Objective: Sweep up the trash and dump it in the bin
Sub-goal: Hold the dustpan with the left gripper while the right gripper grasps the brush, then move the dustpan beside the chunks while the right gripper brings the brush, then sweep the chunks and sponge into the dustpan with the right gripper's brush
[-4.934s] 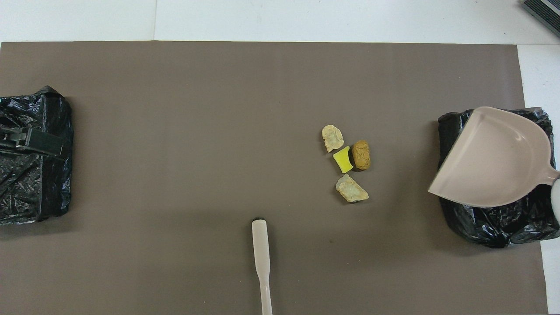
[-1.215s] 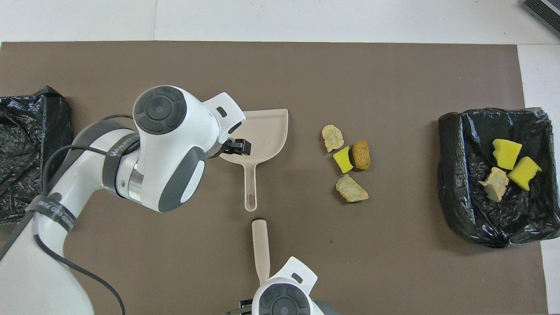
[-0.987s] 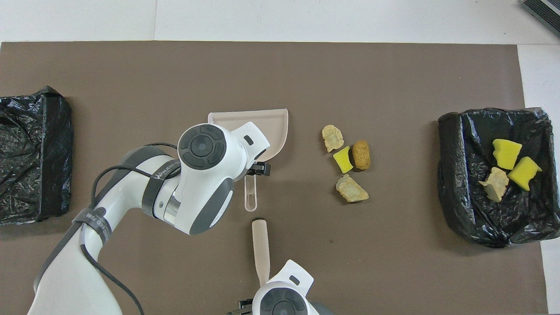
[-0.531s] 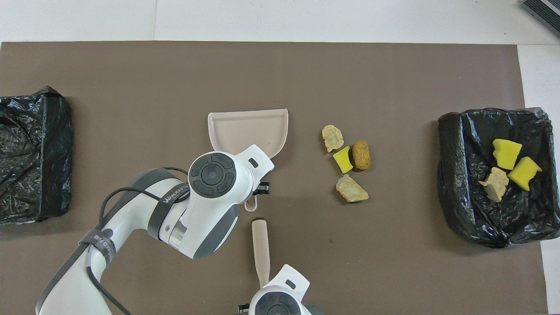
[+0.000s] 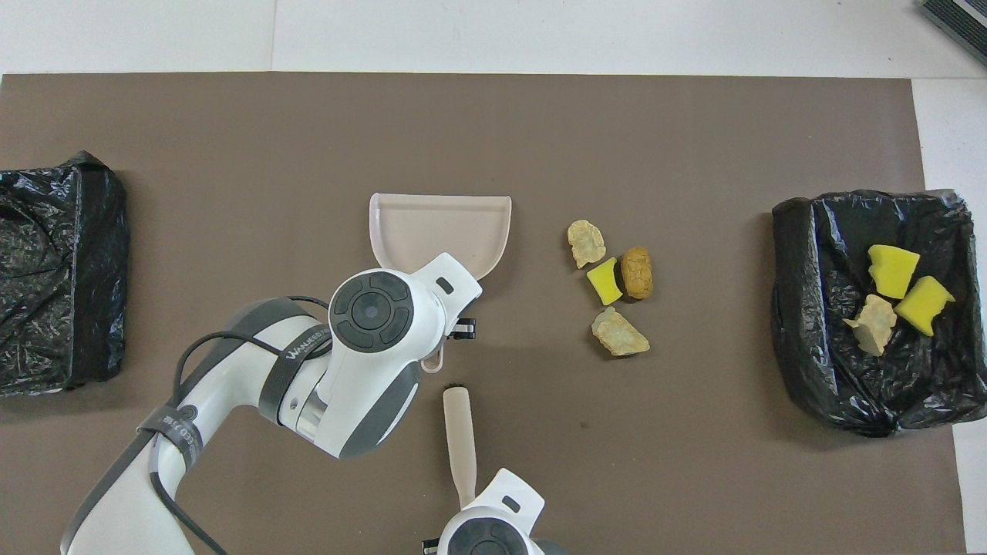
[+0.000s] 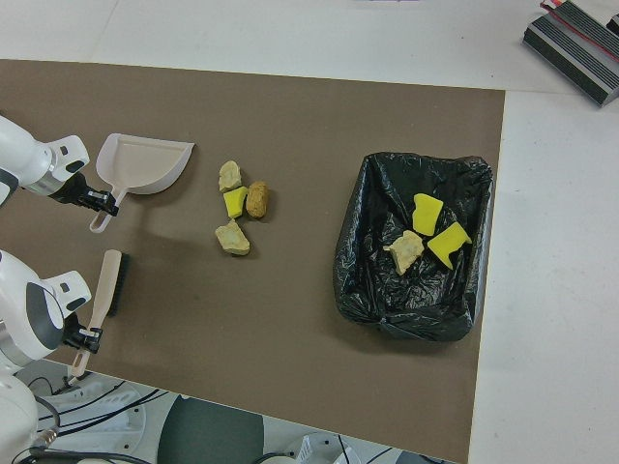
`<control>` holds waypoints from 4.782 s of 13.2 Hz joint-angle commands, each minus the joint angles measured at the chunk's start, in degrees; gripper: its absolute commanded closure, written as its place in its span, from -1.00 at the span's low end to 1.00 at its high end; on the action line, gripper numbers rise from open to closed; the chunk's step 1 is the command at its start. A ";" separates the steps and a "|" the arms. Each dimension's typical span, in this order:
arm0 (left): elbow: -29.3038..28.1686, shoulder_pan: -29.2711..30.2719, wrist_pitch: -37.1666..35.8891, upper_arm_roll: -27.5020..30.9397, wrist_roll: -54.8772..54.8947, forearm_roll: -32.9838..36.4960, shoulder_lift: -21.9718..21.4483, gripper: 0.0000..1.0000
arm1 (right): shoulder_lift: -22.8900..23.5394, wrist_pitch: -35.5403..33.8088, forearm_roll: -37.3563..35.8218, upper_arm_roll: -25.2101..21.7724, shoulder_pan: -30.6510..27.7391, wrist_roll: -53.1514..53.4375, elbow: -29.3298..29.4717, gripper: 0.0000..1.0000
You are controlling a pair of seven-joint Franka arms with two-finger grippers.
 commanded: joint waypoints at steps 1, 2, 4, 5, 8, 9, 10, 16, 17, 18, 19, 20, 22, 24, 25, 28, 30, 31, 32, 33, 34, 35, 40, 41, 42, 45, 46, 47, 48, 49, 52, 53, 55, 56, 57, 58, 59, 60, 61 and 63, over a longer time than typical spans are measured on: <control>-2.07 -0.98 1.49 0.85 0.27 -0.09 -1.50 0.12 | -0.02 1.06 1.27 -0.37 -0.21 1.45 -0.41 1.00; -2.07 -0.98 1.49 0.85 0.27 -0.09 -1.50 -0.01 | -0.63 0.10 1.27 -0.55 -0.56 1.45 -0.24 1.00; -2.15 -1.07 1.40 0.85 0.27 -0.09 -1.50 0.01 | -3.61 -4.80 1.27 -0.90 -2.48 1.36 0.38 1.00; -2.15 -1.07 1.40 0.85 0.10 -0.09 -1.50 0.22 | -5.98 -7.88 1.18 -0.90 -5.11 0.67 0.73 1.00; -2.15 -0.98 0.79 0.85 -0.34 -0.09 -1.59 0.85 | -11.70 -15.79 0.30 -0.90 -13.27 -3.46 1.95 1.00; -2.07 -0.89 0.61 0.94 0.18 -0.09 -1.59 1.00 | -11.97 -17.82 -0.83 -0.99 -16.18 -3.91 3.44 1.00; -1.98 -0.46 0.61 1.03 0.53 -0.09 -1.50 1.00 | -11.80 -18.79 -3.89 -0.90 -19.17 -4.00 4.50 1.00; -0.13 0.95 1.58 1.47 -0.50 2.02 -0.45 1.00 | -2.07 -17.40 -29.96 -0.90 -34.83 -17.44 8.90 1.00; 0.39 1.13 1.23 1.55 -0.34 2.54 -0.36 1.00 | 0.91 -16.35 -35.85 -0.90 -36.06 -17.71 10.12 1.00; 1.35 2.52 0.70 1.47 1.40 4.98 0.08 1.00 | 4.16 -17.04 -39.74 -0.90 -37.38 -17.88 11.35 1.00; 2.41 3.58 0.70 1.47 4.11 5.70 0.34 1.00 | 5.76 -17.13 -41.26 -0.81 -37.30 -17.89 11.11 1.00; 3.81 4.37 -0.52 1.47 4.75 5.71 0.17 1.00 | 7.08 -18.18 -41.36 -0.55 -37.30 -17.97 11.28 1.00; 6.79 6.92 -5.52 1.56 9.03 5.71 -0.53 1.00 | 9.11 -19.42 -40.31 -0.20 -36.25 -17.54 11.80 1.00; 9.87 8.50 -11.84 1.56 16.32 5.54 -0.79 1.00 | 10.34 -20.38 -33.93 -0.20 -35.37 -17.45 13.56 1.00; 11.02 9.47 -14.31 1.56 20.97 5.36 -0.88 1.00 | 10.43 -20.30 -31.28 -0.11 -34.67 -17.45 13.91 1.00; 11.03 11.23 -19.68 1.56 38.80 5.36 -2.38 1.00 | 11.14 -19.86 -21.53 -0.11 -31.86 -16.83 14.62 1.00; 10.16 11.76 -21.35 1.73 50.32 5.36 -3.16 1.00 | 11.14 -19.16 -16.07 -0.11 -31.24 -14.04 14.97 1.00; 9.63 12.37 -21.62 1.64 55.85 5.45 -3.43 1.00 | 11.23 -19.50 -15.44 -0.20 -29.50 -9.49 16.28 1.00; 8.67 12.38 -21.80 1.73 60.52 5.45 -4.04 1.00 | 10.97 -19.33 -15.43 -0.20 -28.78 -4.40 17.07 1.00; 6.92 12.90 -21.54 1.64 65.79 5.53 -5.09 1.00 | 10.79 -20.29 -15.52 -0.20 -29.21 -1.22 19.08 1.00; 5.25 13.25 -20.93 1.73 71.32 5.88 -5.97 1.00 | 10.26 -22.04 -15.61 -0.63 -29.65 -0.58 19.97 1.00; 3.84 13.43 -20.40 1.73 76.42 5.97 -6.76 1.00 | 9.13 -23.27 -16.13 -0.90 -30.18 -0.40 20.07 1.00; 0.05 10.90 -14.87 1.56 82.10 7.81 -6.43 1.00 | 3.33 -25.13 -18.86 -0.81 -32.38 -0.48 12.97 1.00; 0.04 9.58 -13.99 1.56 82.10 9.04 -5.46 1.00 | 1.92 -25.05 -18.95 -0.64 -32.21 -0.92 10.95 1.00; 0.04 9.39 -13.46 1.56 82.10 9.05 -5.02 1.00 | 1.74 -24.78 -18.86 -0.64 -32.03 -0.84 10.06 1.00; -0.22 7.37 -12.23 1.47 81.84 9.05 -3.71 1.00 | 3.74 -22.77 -17.63 -0.20 -32.12 -1.45 9.87 1.00; -0.31 6.33 -11.00 1.47 81.66 9.05 -3.35 1.00 | 5.58 -22.24 -17.20 -0.11 -31.68 -1.62 10.31 1.00; -0.31 6.14 -10.64 1.47 81.75 9.05 -3.17 1.00 | 7.08 -21.01 -14.84 -0.11 -30.81 -1.63 10.83 1.00; -0.31 6.05 -10.64 1.47 81.75 9.05 -3.17 1.00 | 8.84 -19.87 -12.64 -0.11 -30.10 -1.71 11.62 1.00; -0.31 5.70 -10.55 1.47 81.75 9.05 -3.17 1.00 | 10.51 -19.16 -11.23 -0.11 -29.22 -1.71 12.85 1.00; -0.92 4.91 -10.03 1.38 81.75 9.05 -3.34 1.00 | 13.24 -14.96 -7.47 -0.11 -25.01 -2.50 14.44 1.00; -2.14 4.47 -8.63 1.38 82.01 9.05 -3.78 1.00 | 13.33 -12.15 -2.91 -0.11 -23.43 -2.85 14.44 1.00; -3.21 4.38 -5.55 1.29 82.54 9.05 -3.96 1.00 | 14.03 -8.89 3.17 -0.11 -21.76 -3.90 15.40 1.00; -3.30 4.21 -5.45 1.20 82.80 9.05 -3.70 1.00 | 14.39 -8.44 5.63 -0.11 -20.87 -4.52 16.45 1.00; -3.99 3.42 -4.50 1.20 82.89 8.96 -3.52 1.00 | 14.91 -8.26 7.14 -0.11 -20.17 -4.61 17.86 1.00; -4.35 3.59 -2.49 1.20 83.07 8.96 -3.43 1.00 | 15.44 -8.26 7.33 -0.11 -19.90 -4.44 19.00 1.00; -4.61 3.85 -1.16 1.20 83.24 8.88 -3.43 1.00 | 15.45 -8.69 6.72 -0.20 -19.90 -4.70 19.45 1.00; -4.61 4.11 -0.80 1.20 83.24 8.44 -3.26 1.00 | 14.75 -9.65 6.19 -0.28 -19.99 -4.96 19.54 1.00; -4.44 4.38 -0.80 1.29 83.24 8.35 -3.17 1.00 | 13.44 -11.67 4.10 -0.46 -20.25 -6.36 19.63 1.00; -3.83 5.25 -0.97 1.29 83.24 8.00 -2.91 1.00 | 10.36 -17.46 -2.48 -0.64 -21.21 -7.77 19.89 1.00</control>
